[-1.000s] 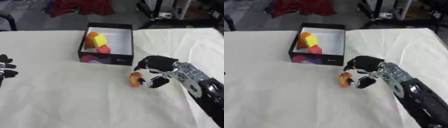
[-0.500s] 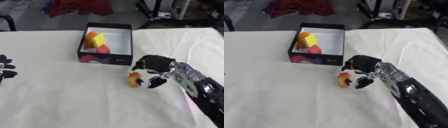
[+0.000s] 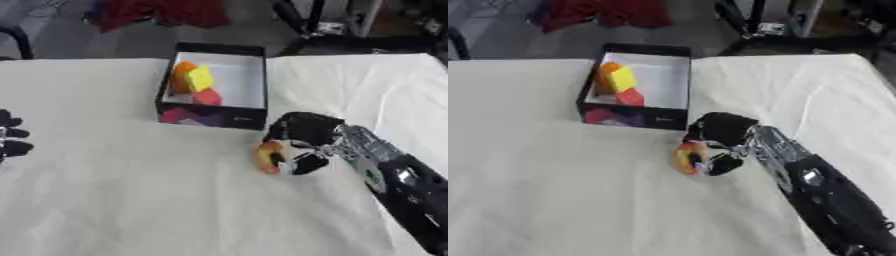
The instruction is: Pick up objects on the table and place them in the box.
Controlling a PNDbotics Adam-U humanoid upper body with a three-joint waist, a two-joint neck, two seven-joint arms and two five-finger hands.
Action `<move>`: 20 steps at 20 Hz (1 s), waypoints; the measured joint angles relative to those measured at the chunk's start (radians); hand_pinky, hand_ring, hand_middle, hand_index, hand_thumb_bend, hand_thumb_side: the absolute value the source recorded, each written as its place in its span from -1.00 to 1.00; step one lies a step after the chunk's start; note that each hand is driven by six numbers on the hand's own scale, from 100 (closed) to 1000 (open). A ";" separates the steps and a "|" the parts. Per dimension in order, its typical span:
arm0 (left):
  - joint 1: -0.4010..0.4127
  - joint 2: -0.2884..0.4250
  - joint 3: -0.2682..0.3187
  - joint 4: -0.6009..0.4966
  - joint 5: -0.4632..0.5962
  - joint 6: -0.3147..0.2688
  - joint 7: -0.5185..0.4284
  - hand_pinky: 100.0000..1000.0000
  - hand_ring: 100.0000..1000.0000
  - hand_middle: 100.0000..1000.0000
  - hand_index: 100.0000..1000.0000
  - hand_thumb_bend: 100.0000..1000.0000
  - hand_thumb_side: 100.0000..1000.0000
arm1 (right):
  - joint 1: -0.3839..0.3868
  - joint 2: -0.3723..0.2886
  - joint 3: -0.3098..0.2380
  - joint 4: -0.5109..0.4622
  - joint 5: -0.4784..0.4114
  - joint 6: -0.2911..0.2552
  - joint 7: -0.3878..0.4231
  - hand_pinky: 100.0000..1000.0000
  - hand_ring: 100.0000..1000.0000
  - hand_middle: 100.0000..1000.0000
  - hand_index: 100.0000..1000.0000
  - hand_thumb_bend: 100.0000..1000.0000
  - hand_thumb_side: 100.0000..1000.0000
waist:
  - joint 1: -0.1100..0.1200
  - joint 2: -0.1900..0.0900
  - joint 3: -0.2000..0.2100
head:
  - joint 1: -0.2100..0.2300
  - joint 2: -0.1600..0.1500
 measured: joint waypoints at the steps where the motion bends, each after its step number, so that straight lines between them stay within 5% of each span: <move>1: 0.000 0.000 0.000 -0.001 0.000 0.000 0.000 0.26 0.04 0.09 0.49 -0.52 0.91 | 0.000 0.002 -0.003 0.005 0.000 0.003 -0.005 0.67 0.57 0.33 -0.08 -1.00 -0.65 | 0.000 0.000 0.000 | 0.000 0.000; 7: -0.001 0.000 0.000 -0.003 0.000 0.000 0.000 0.26 0.05 0.09 0.49 -0.53 0.91 | 0.002 0.007 -0.017 0.008 -0.028 0.038 -0.071 0.63 0.50 0.15 -0.67 -1.00 -0.81 | 0.000 0.000 0.002 | 0.000 0.000; 20: -0.001 0.000 0.000 -0.003 0.000 0.000 0.000 0.26 0.04 0.09 0.49 -0.55 0.91 | -0.011 -0.083 -0.020 -0.203 -0.219 0.121 -0.147 0.59 0.42 -0.03 -0.78 -1.00 -1.00 | 0.000 0.000 0.004 | 0.005 0.000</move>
